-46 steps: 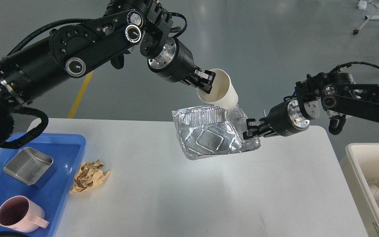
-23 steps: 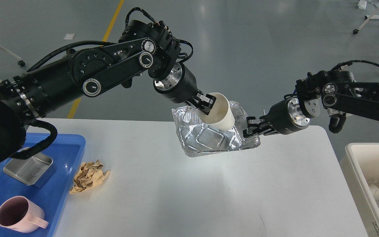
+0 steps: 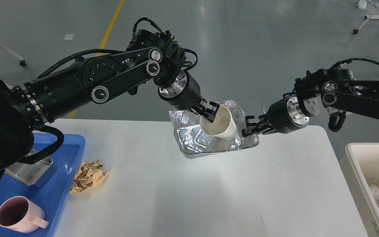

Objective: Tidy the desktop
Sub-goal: 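Lower the paper cup into the foil tray and open the left gripper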

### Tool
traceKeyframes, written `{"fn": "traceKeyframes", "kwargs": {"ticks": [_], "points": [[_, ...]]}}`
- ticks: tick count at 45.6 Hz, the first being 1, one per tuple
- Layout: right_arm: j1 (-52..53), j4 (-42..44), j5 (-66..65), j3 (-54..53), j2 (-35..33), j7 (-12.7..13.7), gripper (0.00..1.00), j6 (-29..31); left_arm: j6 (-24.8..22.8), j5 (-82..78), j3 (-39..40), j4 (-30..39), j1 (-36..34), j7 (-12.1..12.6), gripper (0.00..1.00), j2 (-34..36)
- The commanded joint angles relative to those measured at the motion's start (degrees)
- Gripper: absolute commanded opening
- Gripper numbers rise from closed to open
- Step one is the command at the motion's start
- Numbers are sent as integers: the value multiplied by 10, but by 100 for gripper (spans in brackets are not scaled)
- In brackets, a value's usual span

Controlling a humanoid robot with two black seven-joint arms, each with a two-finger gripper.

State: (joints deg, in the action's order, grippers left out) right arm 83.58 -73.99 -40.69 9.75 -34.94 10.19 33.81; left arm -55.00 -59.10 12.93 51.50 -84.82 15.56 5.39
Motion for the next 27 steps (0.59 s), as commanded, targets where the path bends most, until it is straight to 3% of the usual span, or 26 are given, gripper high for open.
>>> {"fn": "traceKeyframes", "kwargs": {"ticks": [1, 27], "points": [[0, 0, 0, 0, 0, 0, 0, 0, 0, 8, 2, -1, -2, -1, 49, 3], [0, 1, 0, 1, 0, 0, 0, 1, 0, 83, 68, -34, -25, -4, 73, 34]]}}
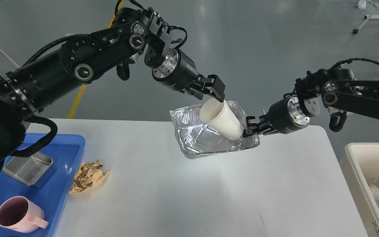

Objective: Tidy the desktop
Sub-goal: 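Lower the paper cup into the foil tray and open the left gripper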

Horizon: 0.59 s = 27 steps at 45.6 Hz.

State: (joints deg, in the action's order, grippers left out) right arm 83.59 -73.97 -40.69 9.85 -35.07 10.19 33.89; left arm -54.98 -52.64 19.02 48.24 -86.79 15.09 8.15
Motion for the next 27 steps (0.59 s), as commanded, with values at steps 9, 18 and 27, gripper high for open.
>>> {"fn": "traceKeyframes", "kwargs": {"ticks": [9, 18, 27], "points": [[0, 1, 0, 1, 0, 0, 0, -1, 0, 21, 8, -3, -9, -1, 80, 11], [0, 1, 0, 1, 0, 0, 0, -1, 37, 21, 27, -31, -10, 1, 83, 11], [0, 1, 1, 0, 1, 0, 0, -1, 188, 24, 75, -58, -8, 1, 85, 11]]}}
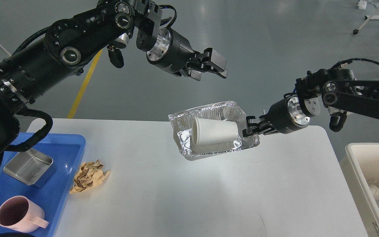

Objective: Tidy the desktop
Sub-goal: 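Lower the paper cup into the foil tray and open the left gripper, then withdraw the left arm up and away from the foil tray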

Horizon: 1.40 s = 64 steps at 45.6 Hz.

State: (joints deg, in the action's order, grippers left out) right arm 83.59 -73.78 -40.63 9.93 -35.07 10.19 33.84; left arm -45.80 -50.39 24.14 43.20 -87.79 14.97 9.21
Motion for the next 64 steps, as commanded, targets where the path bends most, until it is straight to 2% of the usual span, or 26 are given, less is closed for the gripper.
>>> {"fn": "traceKeyframes", "kwargs": {"ticks": [1, 4, 8, 16, 21, 26, 28, 36, 40, 44, 51, 58, 61, 64], "points": [[0, 0, 0, -1, 1, 0, 0, 0, 117, 1, 25, -8, 1, 2, 85, 3], [0, 0, 0, -1, 1, 0, 0, 0, 167, 0, 24, -8, 1, 2, 85, 12], [0, 0, 0, -1, 1, 0, 0, 0, 205, 3, 35, -8, 2, 4, 85, 39], [0, -1, 0, -1, -2, 0, 0, 0, 314, 5, 83, -9, 17, 41, 85, 44], [0, -1, 0, -1, 0, 0, 0, 0, 337, 8, 100, -23, 26, 63, 85, 45], [0, 0, 0, -1, 3, 0, 0, 0, 382, 36, 144, -63, 40, 98, 85, 36], [0, 0, 0, -1, 5, 0, 0, 0, 396, 46, 158, -73, 56, 104, 85, 32], [-2, 1, 1, -1, 4, 0, 0, 0, 419, 43, 269, -88, 104, 103, 85, 11], [-2, 1, 1, 0, 4, 0, 0, 0, 418, 42, 300, -103, 122, 96, 85, -9], [-2, 1, 1, -1, 3, 0, 0, 0, 406, 41, 298, -111, 149, 74, 86, -12], [-4, 1, 1, 0, 1, 0, 0, 0, 333, 36, 260, -109, 224, 11, 86, 7], [-7, 0, 1, 0, -2, -1, 0, 0, 263, 36, 249, -99, 284, -74, 87, 69], [-9, 0, 1, -1, -4, -1, 0, 0, 223, 38, 249, -99, 299, -102, 87, 102], [-10, 0, 0, -1, -3, -1, 0, 0, 194, 39, 249, -98, 311, -120, 87, 121]]}}
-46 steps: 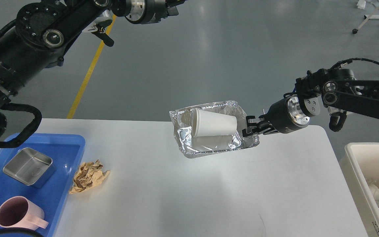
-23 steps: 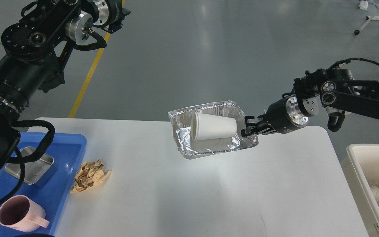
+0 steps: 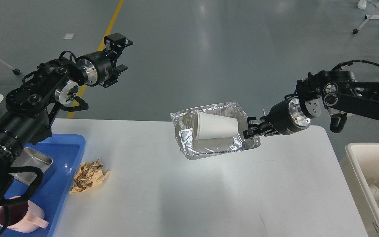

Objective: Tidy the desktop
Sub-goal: 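Withdraw the left arm up and away from the foil tray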

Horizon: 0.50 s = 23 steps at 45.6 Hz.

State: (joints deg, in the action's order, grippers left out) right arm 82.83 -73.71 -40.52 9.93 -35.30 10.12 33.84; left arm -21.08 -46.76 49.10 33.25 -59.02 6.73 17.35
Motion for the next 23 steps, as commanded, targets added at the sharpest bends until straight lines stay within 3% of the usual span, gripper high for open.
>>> {"fn": "traceKeyframes", "kwargs": {"ticks": [1, 9, 14, 23], "points": [[-2, 0, -1, -1, 1, 0, 0, 0, -61, 3, -1, 1, 26, -40, 87, 45], [-2, 0, -1, -1, 4, 0, 0, 0, -92, 7, 3, 9, 48, -45, 87, 79], [-2, 0, -1, -1, 5, 0, 0, 0, -95, 7, 2, 49, 72, -45, 87, 106], [-4, 0, -1, -1, 1, 0, 0, -1, -130, 0, -21, 112, 106, -27, 88, 169]]}}
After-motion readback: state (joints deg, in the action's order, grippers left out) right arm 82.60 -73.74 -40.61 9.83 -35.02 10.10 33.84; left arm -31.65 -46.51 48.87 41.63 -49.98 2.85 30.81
